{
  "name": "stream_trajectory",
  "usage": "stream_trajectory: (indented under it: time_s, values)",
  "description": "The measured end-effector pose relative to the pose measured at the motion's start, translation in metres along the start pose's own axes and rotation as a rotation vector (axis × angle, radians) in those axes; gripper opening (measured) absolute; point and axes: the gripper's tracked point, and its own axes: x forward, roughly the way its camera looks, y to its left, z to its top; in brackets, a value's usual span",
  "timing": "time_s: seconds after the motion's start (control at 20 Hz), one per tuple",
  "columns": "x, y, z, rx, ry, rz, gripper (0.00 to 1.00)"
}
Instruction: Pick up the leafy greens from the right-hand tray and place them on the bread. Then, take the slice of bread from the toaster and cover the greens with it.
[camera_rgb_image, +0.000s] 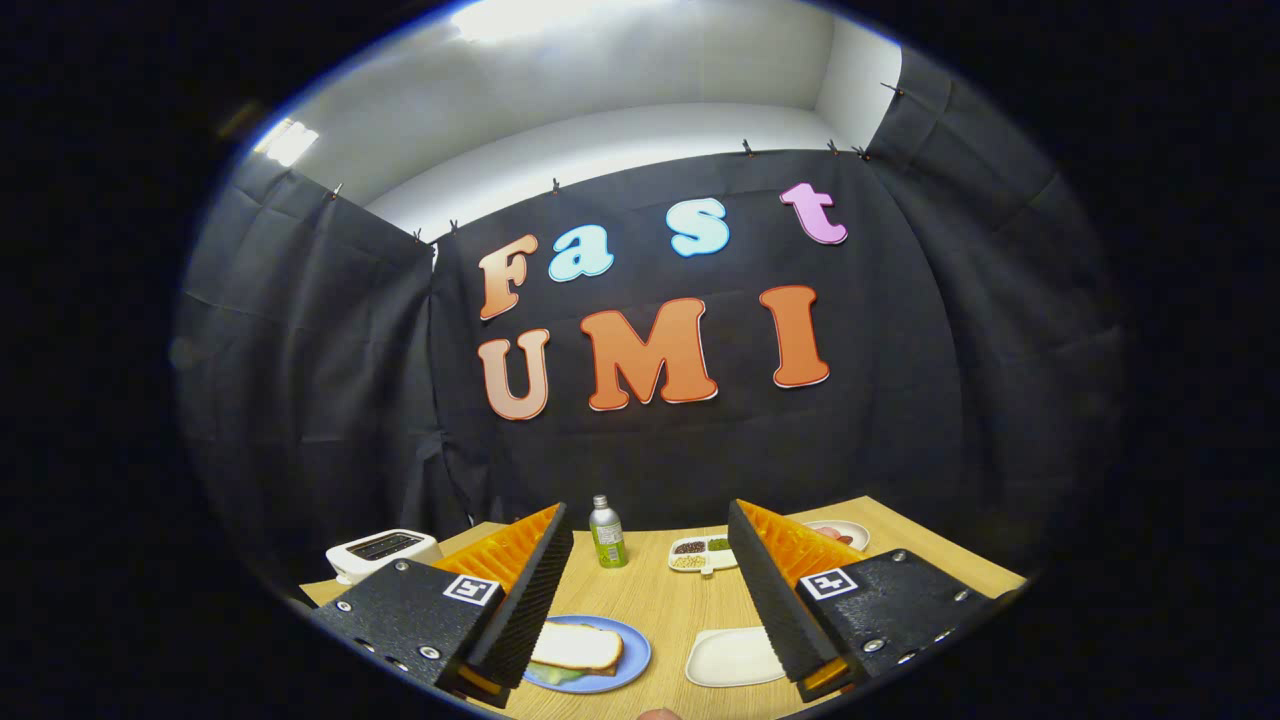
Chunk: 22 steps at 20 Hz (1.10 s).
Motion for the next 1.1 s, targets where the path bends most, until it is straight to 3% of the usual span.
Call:
stream_trajectory:
  time_s: [0.4,1.1]
  values:
    - [-0.027,-0.016,0.027,-0.100,-0.071,-0.057,0.97]
    - [-0.041,-0.004,0.039,-0.097,-0.104,-0.027,0.97]
